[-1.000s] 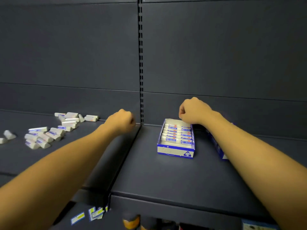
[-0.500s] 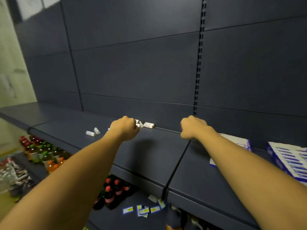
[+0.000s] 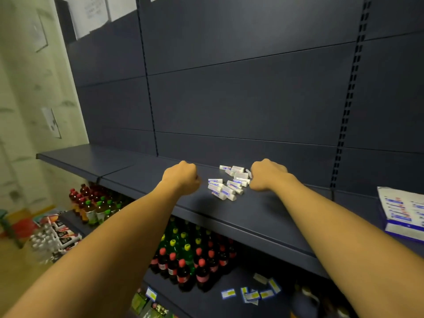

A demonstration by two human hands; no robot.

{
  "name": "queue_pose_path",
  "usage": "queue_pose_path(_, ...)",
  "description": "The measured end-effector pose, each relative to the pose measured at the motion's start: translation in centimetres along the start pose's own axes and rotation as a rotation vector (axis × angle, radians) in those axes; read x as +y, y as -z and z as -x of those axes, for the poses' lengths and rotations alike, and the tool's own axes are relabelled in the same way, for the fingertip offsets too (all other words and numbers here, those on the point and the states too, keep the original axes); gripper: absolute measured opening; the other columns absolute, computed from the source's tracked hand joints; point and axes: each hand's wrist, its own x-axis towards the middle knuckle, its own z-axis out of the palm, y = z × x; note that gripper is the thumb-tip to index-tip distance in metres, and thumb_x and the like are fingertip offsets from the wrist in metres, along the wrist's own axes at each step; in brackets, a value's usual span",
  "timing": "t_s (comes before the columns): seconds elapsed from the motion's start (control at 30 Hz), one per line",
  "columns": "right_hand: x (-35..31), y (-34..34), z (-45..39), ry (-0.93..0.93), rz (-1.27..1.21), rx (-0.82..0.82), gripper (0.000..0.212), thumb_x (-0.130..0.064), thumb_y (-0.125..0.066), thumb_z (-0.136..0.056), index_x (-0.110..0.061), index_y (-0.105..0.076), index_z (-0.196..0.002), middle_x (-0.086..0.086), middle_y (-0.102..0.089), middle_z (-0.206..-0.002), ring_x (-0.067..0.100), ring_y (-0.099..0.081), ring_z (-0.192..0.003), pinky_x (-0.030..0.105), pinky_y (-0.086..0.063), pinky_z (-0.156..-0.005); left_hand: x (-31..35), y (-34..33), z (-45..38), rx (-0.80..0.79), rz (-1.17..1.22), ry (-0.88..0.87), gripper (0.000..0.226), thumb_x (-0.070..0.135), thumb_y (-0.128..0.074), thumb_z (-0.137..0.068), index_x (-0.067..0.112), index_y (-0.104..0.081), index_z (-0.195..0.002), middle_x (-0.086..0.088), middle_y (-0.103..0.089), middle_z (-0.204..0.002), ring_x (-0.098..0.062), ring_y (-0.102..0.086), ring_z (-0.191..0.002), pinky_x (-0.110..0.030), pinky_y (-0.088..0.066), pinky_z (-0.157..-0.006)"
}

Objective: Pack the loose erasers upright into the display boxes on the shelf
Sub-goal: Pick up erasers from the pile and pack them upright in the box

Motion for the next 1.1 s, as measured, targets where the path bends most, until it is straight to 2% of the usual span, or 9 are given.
queue_pose_path(0.1,-2.1,-0.2,-0.4,-0.028,0.004,-0.006,0.012,-0.025,-0.058,-0.085,-0.017,-0.058,-0.095,0.004,-0.054,-0.094,0.028,-0.056,-0.082,0.033,-0.044,-0.072,-1.6,0.5,-0.1,-0.020,-0.036,-0.042,0.035,0.025,-0.052,-0.096,0.017,-0.039,-0.065,-0.001,-0.043,-0.068,-0.029,-0.058,-0.071,-0.035,-0.046,-0.063)
queue_pose_path(0.17,-3.1,-0.2,-0.8,-0.041,0.011,-0.015,0.009,-0.024,-0.058,-0.084,-0.017,-0.056,-0.091,0.003,-0.054,-0.092,0.027,-0.056,-0.083,0.033,-0.045,-0.072,-2.5,0.3,-0.5,-0.040,-0.038,-0.060,0.030,0.027,-0.055,-0.095,0.016,-0.044,-0.069,0.000,-0.045,-0.070,-0.030,-0.062,-0.080,-0.038,-0.052,-0.069)
queue_pose_path(0.3,-4.3,0.3,-2.4,-0.062,0.024,-0.010,0.003,-0.019,-0.056,-0.082,-0.017,-0.056,-0.083,0.002,-0.056,-0.086,0.025,-0.058,-0.078,0.032,-0.045,-0.069,-4.2,-1.0,-2.2,-0.041,-0.004,-0.069,0.018,0.024,-0.055,-0.093,0.013,-0.054,-0.079,-0.004,-0.054,-0.077,-0.023,-0.052,-0.067,-0.032,-0.043,-0.060)
queue_pose_path(0.4,-4.7,0.4,-4.1,-0.071,0.031,-0.006,0.004,-0.017,-0.055,-0.081,-0.016,-0.058,-0.084,0.002,-0.055,-0.083,0.024,-0.057,-0.077,0.030,-0.044,-0.068,-5.2,-2.3,-3.9,-0.045,0.039,-0.051,0.021,0.020,-0.055,-0.092,0.015,-0.051,-0.072,-0.004,-0.053,-0.074,-0.021,-0.050,-0.064,-0.032,-0.042,-0.058)
queue_pose_path(0.6,-5.0,-1.1,-8.8,-0.086,-0.002,-0.012,0.014,-0.019,-0.058,-0.084,-0.015,-0.064,-0.096,0.005,-0.061,-0.093,0.025,-0.061,-0.083,0.033,-0.050,-0.072,-7.3,-4.2,-8.0,-0.092,0.049,-0.067,0.013,0.019,-0.059,-0.091,0.010,-0.061,-0.083,-0.008,-0.061,-0.082,-0.028,-0.061,-0.072,-0.037,-0.052,-0.063)
queue_pose_path(0.7,-4.8,-1.7,-11.5,-0.093,-0.024,-0.017,0.021,-0.022,-0.060,-0.086,-0.014,-0.065,-0.104,0.004,-0.062,-0.096,0.025,-0.062,-0.085,0.037,-0.056,-0.079,-7.8,-4.6,-10.4,-0.111,0.030,-0.068,0.014,0.015,-0.058,-0.088,0.009,-0.057,-0.075,-0.008,-0.059,-0.079,-0.025,-0.051,-0.063,-0.034,-0.043,-0.056)
queue_pose_path(0.83,-4.2,-2.3,-14.9,-0.065,-0.066,-0.017,0.018,-0.017,-0.060,-0.084,-0.014,-0.067,-0.100,0.005,-0.065,-0.098,0.025,-0.064,-0.085,0.040,-0.059,-0.079,-7.4,-5.5,-13.6,-0.103,0.056,-0.099,0.023,0.009,-0.055,-0.084,0.011,-0.044,-0.064,-0.006,-0.046,-0.064,-0.024,-0.037,-0.056,-0.030,-0.032,-0.051)
queue_pose_path(1.0,-4.1,-4.3,-18.0,0.013,-0.124,-0.072,0.012,-0.018,-0.071,-0.082,-0.018,-0.074,-0.093,0.004,-0.069,-0.100,0.024,-0.067,-0.088,0.042,-0.060,-0.081,-6.5,-6.8,-16.8,-0.102,0.099,-0.145,0.012,0.012,-0.055,-0.086,0.006,-0.066,-0.083,-0.011,-0.066,-0.081,-0.027,-0.057,-0.064,-0.032,-0.046,-0.055)
queue_pose_path(1.1,-4.1,-5.8,-19.2,0.054,-0.207,-0.130,0.010,-0.022,-0.082,-0.078,-0.021,-0.077,-0.086,-0.001,-0.072,-0.095,0.018,-0.068,-0.087,0.041,-0.059,-0.085,-6.1,-7.7,-18.0,-0.132,0.128,-0.180,0.014,0.012,-0.055,-0.089,0.008,-0.068,-0.092,-0.010,-0.068,-0.087,-0.027,-0.064,-0.074,-0.036,-0.055,-0.062)
